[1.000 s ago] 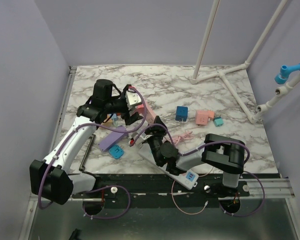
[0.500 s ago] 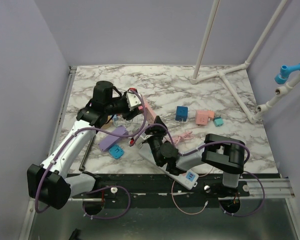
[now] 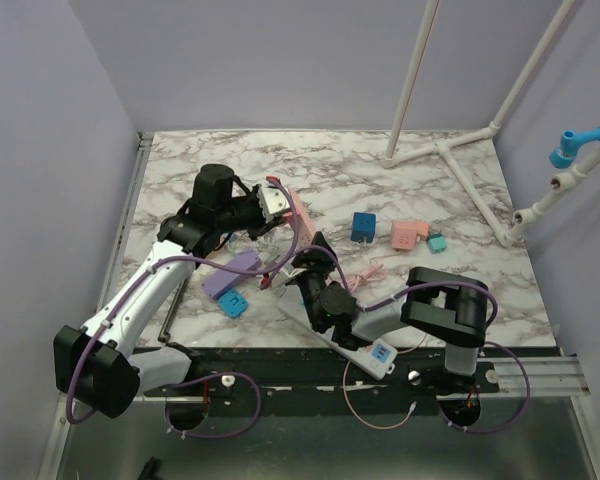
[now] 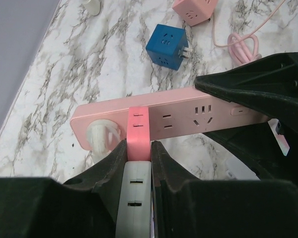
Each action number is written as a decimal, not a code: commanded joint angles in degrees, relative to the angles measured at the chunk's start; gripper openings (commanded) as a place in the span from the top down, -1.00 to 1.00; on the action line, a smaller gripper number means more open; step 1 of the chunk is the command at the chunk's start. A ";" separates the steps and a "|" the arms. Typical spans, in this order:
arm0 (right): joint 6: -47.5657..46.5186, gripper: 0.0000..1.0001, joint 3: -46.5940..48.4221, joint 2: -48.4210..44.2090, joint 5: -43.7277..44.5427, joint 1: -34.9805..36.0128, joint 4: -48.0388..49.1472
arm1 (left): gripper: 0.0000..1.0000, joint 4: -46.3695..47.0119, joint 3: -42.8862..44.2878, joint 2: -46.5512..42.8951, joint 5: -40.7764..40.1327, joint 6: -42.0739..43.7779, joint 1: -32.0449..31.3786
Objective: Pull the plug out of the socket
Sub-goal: Remove the plug from the socket.
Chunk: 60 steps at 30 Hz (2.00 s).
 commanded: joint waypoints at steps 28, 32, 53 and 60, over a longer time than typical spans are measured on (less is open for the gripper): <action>5.31 0.99 -1.21 3.01 1.08 -1.80 10.91 | 1.00 -8.05 6.22 0.11 -16.17 5.46 -4.37; 7.86 0.99 -1.09 2.57 1.62 -2.17 7.75 | 1.00 -12.00 8.21 -0.58 -16.83 5.99 -3.55; 22.23 0.99 3.51 6.65 7.39 -5.70 -15.85 | 1.00 -16.98 12.72 -2.59 -20.37 -1.17 -4.65; 27.68 0.99 3.52 4.88 5.83 -5.73 -20.41 | 1.00 -18.45 13.55 -3.68 -20.32 -1.92 -4.77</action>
